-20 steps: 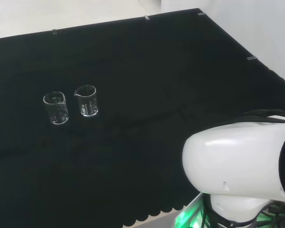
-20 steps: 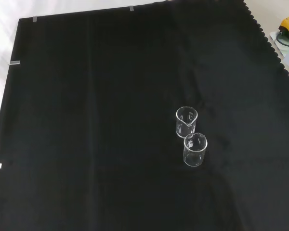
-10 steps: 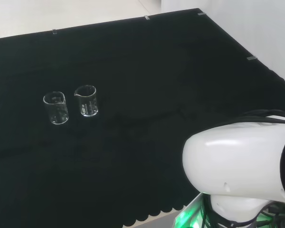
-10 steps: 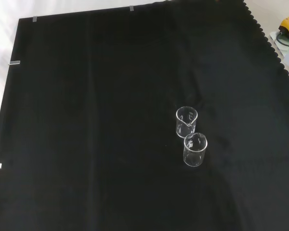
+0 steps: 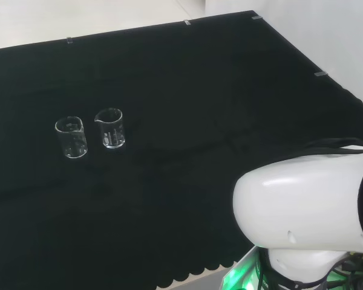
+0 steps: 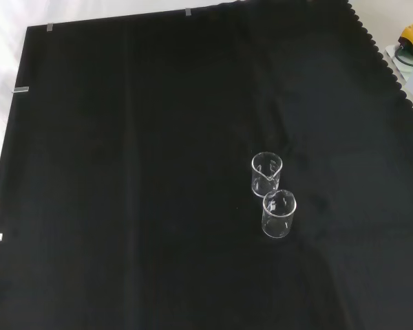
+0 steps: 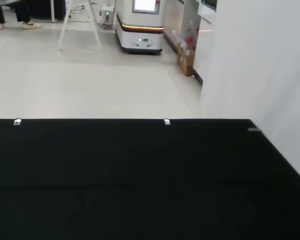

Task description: Pick up the beaker on the right.

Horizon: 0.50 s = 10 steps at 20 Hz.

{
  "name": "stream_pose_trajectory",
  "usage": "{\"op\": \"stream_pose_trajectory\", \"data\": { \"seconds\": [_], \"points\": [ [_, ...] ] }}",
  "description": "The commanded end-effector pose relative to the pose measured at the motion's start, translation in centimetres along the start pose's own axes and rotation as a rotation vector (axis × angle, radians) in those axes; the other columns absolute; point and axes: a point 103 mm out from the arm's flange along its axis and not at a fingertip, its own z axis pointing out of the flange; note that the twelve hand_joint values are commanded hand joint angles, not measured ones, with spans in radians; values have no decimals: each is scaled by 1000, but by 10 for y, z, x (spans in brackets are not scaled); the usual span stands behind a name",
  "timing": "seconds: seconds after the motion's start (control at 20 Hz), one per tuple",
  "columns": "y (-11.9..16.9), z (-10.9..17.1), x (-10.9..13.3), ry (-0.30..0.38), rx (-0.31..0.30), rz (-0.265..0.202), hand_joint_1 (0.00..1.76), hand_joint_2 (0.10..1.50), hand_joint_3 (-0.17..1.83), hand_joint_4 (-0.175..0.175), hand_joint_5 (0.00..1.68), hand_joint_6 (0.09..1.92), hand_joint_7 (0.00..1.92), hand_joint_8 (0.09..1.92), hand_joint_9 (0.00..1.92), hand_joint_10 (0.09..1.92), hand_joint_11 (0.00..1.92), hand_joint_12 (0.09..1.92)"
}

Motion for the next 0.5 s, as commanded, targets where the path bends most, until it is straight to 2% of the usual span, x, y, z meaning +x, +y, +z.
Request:
{"op": "stream_pose_trajectory", "data": {
  "seconds": [0.05, 0.5],
  "points": [
    [12, 16, 0, 33, 14, -33, 665, 450, 945, -82, 196, 87, 58, 735, 133, 939, 0, 1448],
    [25, 36, 8, 80, 31, -97, 668, 447, 947, -83, 199, 87, 57, 736, 147, 933, 5, 1467]
  ]
}}
